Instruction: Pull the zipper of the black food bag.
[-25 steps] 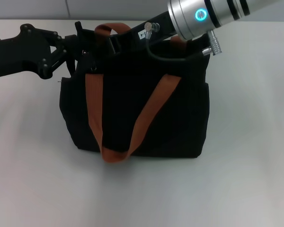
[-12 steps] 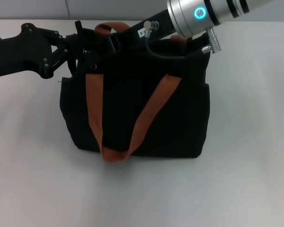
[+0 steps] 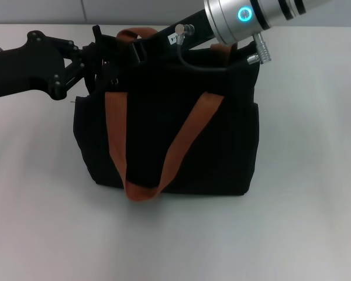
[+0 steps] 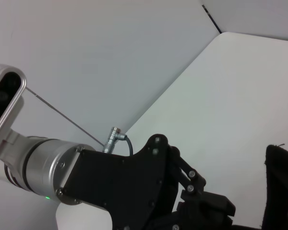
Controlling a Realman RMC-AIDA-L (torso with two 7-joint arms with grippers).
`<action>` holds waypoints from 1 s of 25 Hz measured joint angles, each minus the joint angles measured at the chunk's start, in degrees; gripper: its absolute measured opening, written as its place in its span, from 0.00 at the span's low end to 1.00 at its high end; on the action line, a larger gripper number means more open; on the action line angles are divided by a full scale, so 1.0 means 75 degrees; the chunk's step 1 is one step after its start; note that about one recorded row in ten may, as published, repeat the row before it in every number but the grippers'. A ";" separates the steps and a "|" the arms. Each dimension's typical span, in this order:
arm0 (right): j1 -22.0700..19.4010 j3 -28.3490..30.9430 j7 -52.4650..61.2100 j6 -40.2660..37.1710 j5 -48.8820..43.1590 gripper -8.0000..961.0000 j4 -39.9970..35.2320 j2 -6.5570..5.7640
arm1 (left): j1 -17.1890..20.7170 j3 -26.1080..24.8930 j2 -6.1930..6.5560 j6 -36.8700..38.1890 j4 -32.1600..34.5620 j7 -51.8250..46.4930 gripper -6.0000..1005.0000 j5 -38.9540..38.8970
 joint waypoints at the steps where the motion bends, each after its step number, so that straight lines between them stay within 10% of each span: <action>1: 0.0008 -0.0002 -0.0013 0.0001 0.0000 0.10 0.0003 0.0013 | 0.0000 0.0000 -0.0004 0.0006 0.0000 0.0000 0.03 0.0000; 25: 0.0051 -0.0463 0.0001 0.0354 0.0073 0.07 -0.0091 0.0084 | 0.0040 0.0000 0.0030 0.0077 -0.0041 -0.0199 0.03 -0.0200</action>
